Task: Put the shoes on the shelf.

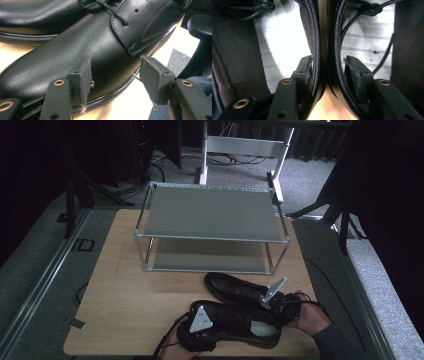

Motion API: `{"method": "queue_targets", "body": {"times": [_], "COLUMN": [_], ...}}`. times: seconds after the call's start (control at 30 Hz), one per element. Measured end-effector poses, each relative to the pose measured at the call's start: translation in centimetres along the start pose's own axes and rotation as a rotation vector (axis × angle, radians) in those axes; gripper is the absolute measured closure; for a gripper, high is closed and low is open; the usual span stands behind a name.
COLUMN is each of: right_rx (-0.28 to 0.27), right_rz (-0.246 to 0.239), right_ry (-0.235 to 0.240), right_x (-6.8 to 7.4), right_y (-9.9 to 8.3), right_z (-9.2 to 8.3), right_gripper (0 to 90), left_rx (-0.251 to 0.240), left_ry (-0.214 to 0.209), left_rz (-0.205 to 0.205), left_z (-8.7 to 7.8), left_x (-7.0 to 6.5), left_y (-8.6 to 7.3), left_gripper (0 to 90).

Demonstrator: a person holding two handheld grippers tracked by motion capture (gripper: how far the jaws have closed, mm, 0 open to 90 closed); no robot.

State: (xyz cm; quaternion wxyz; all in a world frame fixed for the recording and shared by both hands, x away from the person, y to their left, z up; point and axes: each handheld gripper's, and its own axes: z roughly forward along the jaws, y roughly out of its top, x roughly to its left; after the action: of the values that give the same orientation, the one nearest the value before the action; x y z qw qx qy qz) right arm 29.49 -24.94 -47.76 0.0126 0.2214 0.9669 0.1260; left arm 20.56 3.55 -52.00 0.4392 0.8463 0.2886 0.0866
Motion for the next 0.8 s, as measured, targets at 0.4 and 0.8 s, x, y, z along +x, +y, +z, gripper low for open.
{"method": "queue_targets", "body": {"times": [0.4,0.8], "right_rx": [-0.032,-0.149], "right_rz": [0.096,0.146], "right_ry": [0.020,0.036], "right_x": [0.25,0.36], "right_y": [-0.15,-0.68], "right_z": [0.10,-0.12], "right_gripper": [78.6,80.5], "left_rx": [0.008,-0.004], "left_ry": [0.016,0.035], "left_rz": [0.002,-0.010], "left_z": [-0.07,-0.83], "left_x": [-0.06,0.43], "left_y": [-0.10,-0.14], "left_gripper": [43.0,42.6]}}
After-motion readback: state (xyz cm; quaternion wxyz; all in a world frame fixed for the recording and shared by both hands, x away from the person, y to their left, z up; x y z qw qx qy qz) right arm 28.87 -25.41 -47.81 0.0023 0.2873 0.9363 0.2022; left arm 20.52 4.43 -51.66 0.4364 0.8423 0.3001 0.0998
